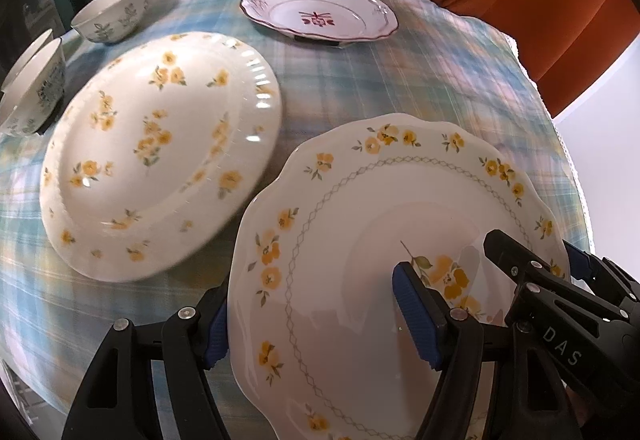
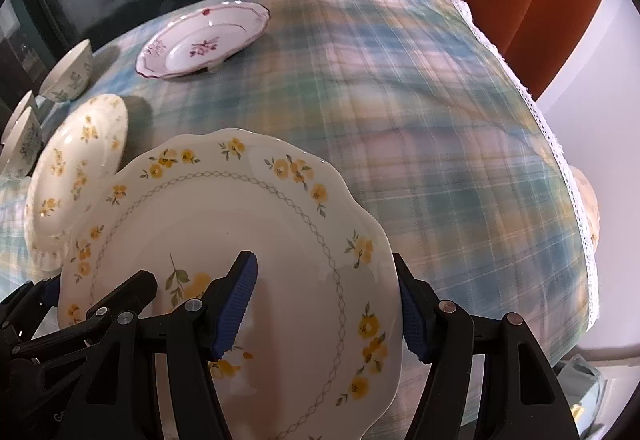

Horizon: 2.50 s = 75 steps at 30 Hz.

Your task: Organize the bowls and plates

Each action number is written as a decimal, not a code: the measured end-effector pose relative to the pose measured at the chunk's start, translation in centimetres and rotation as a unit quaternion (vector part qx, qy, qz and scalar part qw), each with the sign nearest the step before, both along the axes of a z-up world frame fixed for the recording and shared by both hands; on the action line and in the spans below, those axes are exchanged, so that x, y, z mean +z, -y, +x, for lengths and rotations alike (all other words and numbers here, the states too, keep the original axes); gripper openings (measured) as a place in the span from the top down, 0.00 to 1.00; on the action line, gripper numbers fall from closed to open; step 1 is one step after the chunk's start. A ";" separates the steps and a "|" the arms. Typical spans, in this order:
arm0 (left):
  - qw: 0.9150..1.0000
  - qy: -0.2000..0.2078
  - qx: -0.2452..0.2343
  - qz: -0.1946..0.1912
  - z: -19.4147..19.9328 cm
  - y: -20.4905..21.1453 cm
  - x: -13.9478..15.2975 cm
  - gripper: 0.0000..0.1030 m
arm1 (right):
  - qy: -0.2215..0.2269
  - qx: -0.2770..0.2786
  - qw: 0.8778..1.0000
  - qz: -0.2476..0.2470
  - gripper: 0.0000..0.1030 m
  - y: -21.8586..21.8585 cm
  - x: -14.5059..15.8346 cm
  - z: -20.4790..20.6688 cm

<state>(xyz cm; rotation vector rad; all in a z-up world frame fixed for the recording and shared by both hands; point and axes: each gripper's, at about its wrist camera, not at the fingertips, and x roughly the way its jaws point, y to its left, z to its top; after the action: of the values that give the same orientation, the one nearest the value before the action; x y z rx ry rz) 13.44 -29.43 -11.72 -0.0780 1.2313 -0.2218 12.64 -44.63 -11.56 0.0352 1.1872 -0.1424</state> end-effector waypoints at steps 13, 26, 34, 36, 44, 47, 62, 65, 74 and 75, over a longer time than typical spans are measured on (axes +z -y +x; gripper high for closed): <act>0.999 -0.020 0.001 0.027 -0.2 1.4 -2.0 0.30 | -0.045 0.004 0.999 0.011 0.33 1.6 -2.5 0.3; 0.998 -0.027 -0.013 0.061 0.3 1.6 -1.8 0.26 | -0.052 -0.018 0.998 0.032 0.30 1.4 -2.7 -0.1; 0.997 -0.007 -0.036 0.066 -0.7 1.0 -0.2 0.16 | -0.031 -0.046 0.998 0.030 0.21 1.1 -1.4 -1.1; 0.997 0.008 -0.047 0.062 -1.0 0.8 0.7 0.16 | -0.011 -0.044 0.999 0.024 0.12 0.5 -0.4 -1.5; 0.995 0.056 -0.065 0.052 -2.3 -1.9 3.0 0.15 | 0.042 -0.013 0.999 0.017 0.11 -2.9 2.7 -2.2; 0.995 0.067 -0.060 0.053 -2.3 -3.0 3.6 0.14 | 0.056 -0.008 0.998 0.016 0.11 -4.5 3.5 -2.4; 0.992 0.101 -0.029 0.063 -1.0 -13.3 6.2 0.13 | 0.093 0.010 0.995 0.034 0.11 -15.1 5.7 -1.3; 0.992 0.102 -0.017 0.067 0.2 -15.1 6.2 0.13 | 0.091 -0.006 0.995 0.048 0.11 -16.5 5.4 -0.3; 0.992 0.099 -0.004 0.074 3.7 -17.9 5.1 0.13 | 0.096 -0.022 0.994 0.055 0.11 -19.6 4.0 3.2; 0.993 0.099 -0.002 0.071 4.3 -18.0 4.9 0.13 | 0.099 -0.022 0.994 0.051 0.11 -19.8 3.9 3.6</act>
<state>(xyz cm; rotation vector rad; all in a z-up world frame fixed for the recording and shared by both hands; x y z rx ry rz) 17.78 -11.47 -6.82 0.0681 1.0469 -0.1417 16.26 -24.85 -7.63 0.1614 0.9951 -0.1136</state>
